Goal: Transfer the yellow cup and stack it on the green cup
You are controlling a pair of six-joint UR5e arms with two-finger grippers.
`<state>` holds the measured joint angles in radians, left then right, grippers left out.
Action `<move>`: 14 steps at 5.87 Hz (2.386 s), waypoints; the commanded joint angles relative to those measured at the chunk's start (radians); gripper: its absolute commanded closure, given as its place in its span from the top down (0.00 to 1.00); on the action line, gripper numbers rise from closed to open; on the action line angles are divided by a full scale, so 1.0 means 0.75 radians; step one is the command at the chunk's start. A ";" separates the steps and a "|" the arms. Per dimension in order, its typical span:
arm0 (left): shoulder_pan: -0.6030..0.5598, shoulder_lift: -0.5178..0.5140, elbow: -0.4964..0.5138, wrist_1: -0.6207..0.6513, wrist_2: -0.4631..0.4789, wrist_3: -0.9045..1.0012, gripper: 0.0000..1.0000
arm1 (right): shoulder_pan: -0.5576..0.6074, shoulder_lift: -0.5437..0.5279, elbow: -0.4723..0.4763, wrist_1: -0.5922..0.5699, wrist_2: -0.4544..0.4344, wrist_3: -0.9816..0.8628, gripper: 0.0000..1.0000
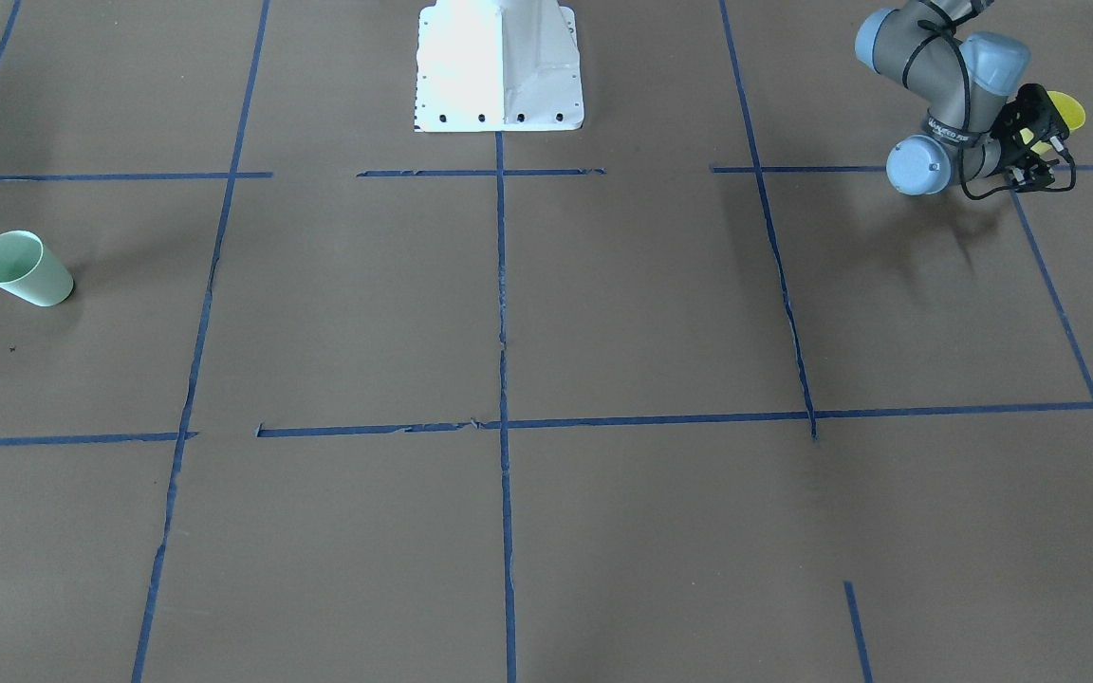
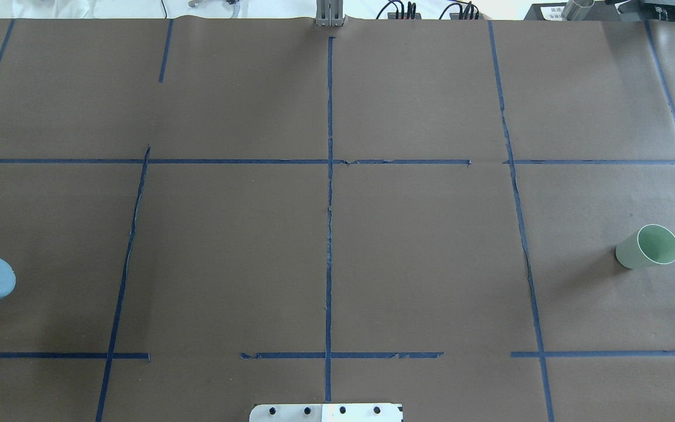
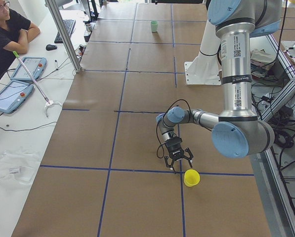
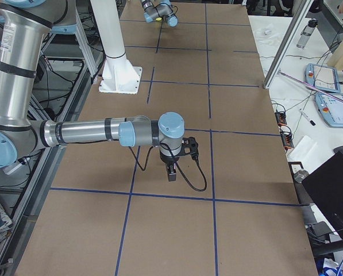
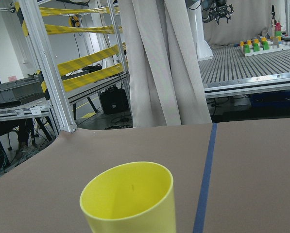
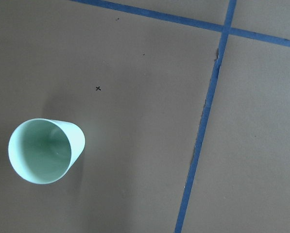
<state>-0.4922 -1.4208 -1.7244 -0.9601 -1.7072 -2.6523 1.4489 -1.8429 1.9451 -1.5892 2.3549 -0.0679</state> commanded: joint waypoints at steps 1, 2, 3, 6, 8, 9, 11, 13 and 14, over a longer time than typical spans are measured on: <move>0.008 0.004 0.047 -0.004 -0.018 -0.071 1.00 | 0.001 -0.001 0.002 0.002 0.010 -0.002 1.00; 0.012 0.002 0.088 -0.004 -0.065 -0.076 1.00 | -0.001 -0.001 0.002 0.002 0.010 -0.002 1.00; 0.042 -0.002 0.117 -0.006 -0.064 -0.076 1.00 | -0.001 -0.001 0.002 0.002 0.010 -0.002 1.00; 0.128 0.002 0.133 -0.012 -0.111 -0.139 1.00 | -0.001 -0.001 0.004 0.002 0.010 -0.002 1.00; 0.131 0.011 0.166 -0.039 -0.107 -0.137 0.98 | 0.001 -0.001 0.006 0.002 0.010 -0.002 1.00; 0.131 0.013 0.211 -0.067 -0.105 -0.137 0.98 | 0.001 -0.001 0.006 0.002 0.010 -0.004 1.00; 0.131 0.013 0.262 -0.114 -0.102 -0.141 0.91 | 0.001 -0.001 0.010 0.002 0.010 -0.004 1.00; 0.131 0.045 0.262 -0.115 -0.100 -0.141 0.51 | 0.001 -0.001 0.014 0.002 0.014 -0.004 1.00; 0.131 0.082 0.236 -0.111 -0.094 -0.139 0.36 | 0.001 -0.001 0.014 0.002 0.040 -0.002 1.00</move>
<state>-0.3942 -1.3823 -1.5334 -1.0451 -1.7815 -2.7576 1.4496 -1.8439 1.9552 -1.5877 2.3707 -0.0699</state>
